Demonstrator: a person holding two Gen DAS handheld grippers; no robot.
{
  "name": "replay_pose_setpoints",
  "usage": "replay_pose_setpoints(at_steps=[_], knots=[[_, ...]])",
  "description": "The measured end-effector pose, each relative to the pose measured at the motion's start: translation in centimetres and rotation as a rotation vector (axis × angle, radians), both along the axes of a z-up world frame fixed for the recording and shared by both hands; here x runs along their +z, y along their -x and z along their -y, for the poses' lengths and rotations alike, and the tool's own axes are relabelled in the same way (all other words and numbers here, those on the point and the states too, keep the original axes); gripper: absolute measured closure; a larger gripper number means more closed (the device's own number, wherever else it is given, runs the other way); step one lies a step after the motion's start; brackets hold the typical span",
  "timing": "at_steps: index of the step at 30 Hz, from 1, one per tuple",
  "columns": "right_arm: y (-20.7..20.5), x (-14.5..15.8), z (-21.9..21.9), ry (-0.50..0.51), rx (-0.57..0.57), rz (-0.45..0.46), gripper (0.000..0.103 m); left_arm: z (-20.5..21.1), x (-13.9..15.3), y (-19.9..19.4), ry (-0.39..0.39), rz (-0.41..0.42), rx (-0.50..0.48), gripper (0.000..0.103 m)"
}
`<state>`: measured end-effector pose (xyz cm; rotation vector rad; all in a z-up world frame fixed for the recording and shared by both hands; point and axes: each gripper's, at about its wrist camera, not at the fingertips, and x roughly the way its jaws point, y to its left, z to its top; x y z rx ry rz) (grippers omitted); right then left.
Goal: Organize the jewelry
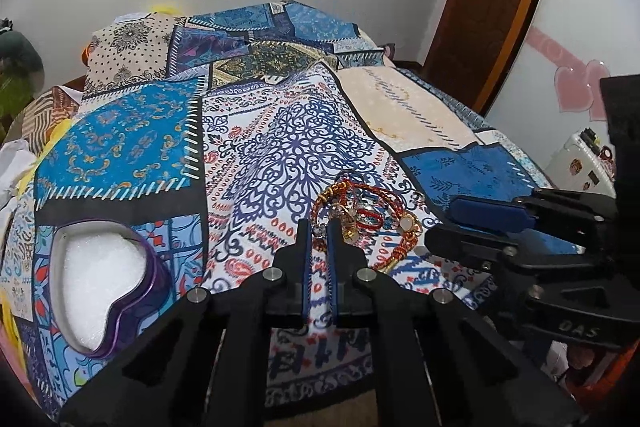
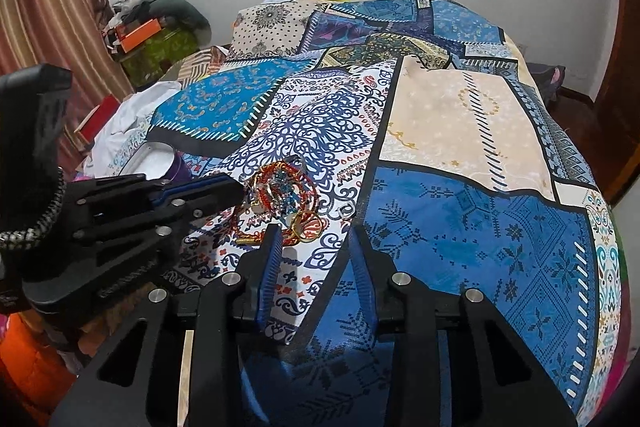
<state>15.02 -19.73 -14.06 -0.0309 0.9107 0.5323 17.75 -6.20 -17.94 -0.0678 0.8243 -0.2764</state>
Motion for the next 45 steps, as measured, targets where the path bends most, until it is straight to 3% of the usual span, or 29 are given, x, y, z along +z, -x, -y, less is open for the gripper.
replay_pose_setpoints(at_steps=[18, 22, 34, 45], knots=[[0.2, 0.5, -1.7, 0.028, 0.012, 0.011, 0.072, -5.5, 3.1, 3.8, 0.063, 0.083, 0.095, 0.097], [-0.6, 0.0, -2.2, 0.053, -0.006, 0.004, 0.082, -6.0, 2.7, 4.0, 0.074, 0.077, 0.101, 0.097], [-1.2, -1.0, -2.1, 0.056, -0.035, -0.016, 0.097, -5.9, 2.4, 4.0, 0.081, 0.077, 0.09, 0.097], [0.0, 1.6, -1.3, 0.041, -0.057, 0.052, 0.098, -5.7, 4.4, 5.5, 0.07, 0.125, 0.105, 0.097]])
